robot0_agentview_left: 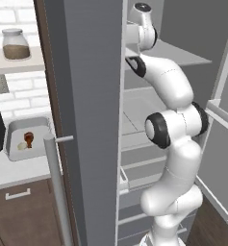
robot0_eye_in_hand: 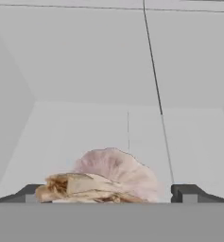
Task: Place one garlic and one chicken drumstick in each tupperware on the nearby counter, to pack two identical lunches.
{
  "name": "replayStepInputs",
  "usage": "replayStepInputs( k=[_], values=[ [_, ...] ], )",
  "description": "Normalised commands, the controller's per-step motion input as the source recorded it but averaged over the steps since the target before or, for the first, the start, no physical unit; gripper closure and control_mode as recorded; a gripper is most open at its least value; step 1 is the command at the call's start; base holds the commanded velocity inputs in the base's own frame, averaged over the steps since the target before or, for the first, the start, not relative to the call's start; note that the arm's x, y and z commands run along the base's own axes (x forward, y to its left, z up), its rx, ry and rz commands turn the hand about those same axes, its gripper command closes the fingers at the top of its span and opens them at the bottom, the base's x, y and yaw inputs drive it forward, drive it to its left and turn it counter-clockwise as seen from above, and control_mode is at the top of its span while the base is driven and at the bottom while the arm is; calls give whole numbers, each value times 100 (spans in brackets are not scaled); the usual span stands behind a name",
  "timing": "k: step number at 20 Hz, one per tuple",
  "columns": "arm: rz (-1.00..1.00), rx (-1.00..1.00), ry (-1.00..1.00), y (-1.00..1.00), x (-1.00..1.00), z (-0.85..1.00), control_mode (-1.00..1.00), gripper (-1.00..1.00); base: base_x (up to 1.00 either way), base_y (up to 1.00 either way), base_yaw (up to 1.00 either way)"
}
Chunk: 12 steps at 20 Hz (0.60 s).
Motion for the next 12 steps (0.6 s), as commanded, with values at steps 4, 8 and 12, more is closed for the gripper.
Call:
replayStepInputs(
  k=[4,8,12],
  values=[
    [0,0,0,8,51,-18,-100,-100,0,0,0],
    [-1,-2,0,0,-3,-35,-100,100,0,0,0],
    [-2,-4,1,0,-5,-55,-100,100,0,0,0]
  ],
)
